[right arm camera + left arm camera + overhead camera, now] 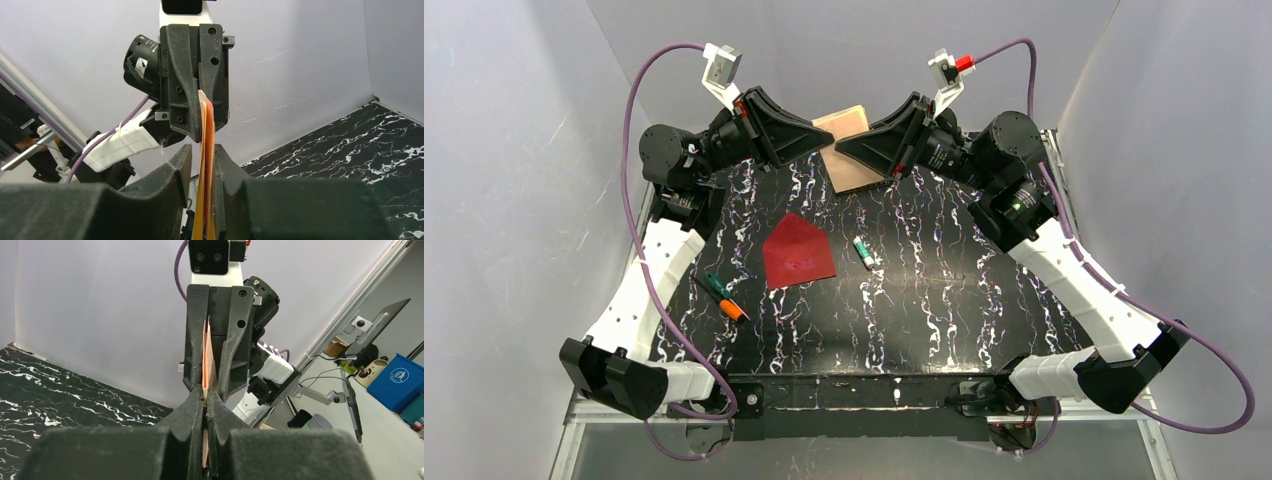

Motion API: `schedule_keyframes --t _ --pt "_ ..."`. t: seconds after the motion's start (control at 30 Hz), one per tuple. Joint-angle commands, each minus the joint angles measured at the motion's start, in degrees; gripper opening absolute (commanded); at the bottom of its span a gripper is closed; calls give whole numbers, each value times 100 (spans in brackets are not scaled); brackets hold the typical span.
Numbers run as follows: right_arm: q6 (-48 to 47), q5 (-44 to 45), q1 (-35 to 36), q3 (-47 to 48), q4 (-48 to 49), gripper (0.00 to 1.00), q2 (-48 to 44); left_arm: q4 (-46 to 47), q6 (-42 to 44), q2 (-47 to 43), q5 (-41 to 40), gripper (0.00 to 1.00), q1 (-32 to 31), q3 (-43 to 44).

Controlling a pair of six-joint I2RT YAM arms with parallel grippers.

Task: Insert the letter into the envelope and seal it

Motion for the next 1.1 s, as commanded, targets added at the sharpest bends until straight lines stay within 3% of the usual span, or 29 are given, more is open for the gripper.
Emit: schedule_keyframes --t 0.0,0.17,0.27,0.43,0.53,0.67,0.77,0.83,0.9,0.97,1.07 --pt "-24 -86 3 38 85 26 -105 96 97 -172 -7 0 -3 223" --pt "-23 -39 -1 -9 89 2 -170 10 136 -146 -86 0 19 291" --pt "-60 53 3 -58 44 1 -228 -80 157 -134 -126 1 54 277" --pt "-438 861 3 -75 -650 1 -316 -557 428 -304 -396 55 267 -187" --pt "-813 1726 -6 10 -1530 1 -269 -1272 784 -574 -705 66 583 -783" --pt "-1104 2600 -6 -70 -2300 1 26 -3034 1750 -1024 -1713 75 945 -1699" --pt "-1225 2774 -6 -353 -2408 1 294 -5258 3082 -1138 -3001 88 963 -1805" --pt "-1261 2719 -6 -568 -2240 1 443 -6128 3644 -1044 -3797 98 977 -1751" --pt "-1311 2644 -6 -738 -2000 1 608 -6734 3802 -925 -4601 98 1021 -1641" --pt "-1408 2562 -6 -806 -1887 1 848 -7244 3831 -713 -4860 98 1163 -1393" --pt "-1523 2434 -6 -916 -1628 1 1342 -7810 3740 -229 -4558 98 1351 -1067"
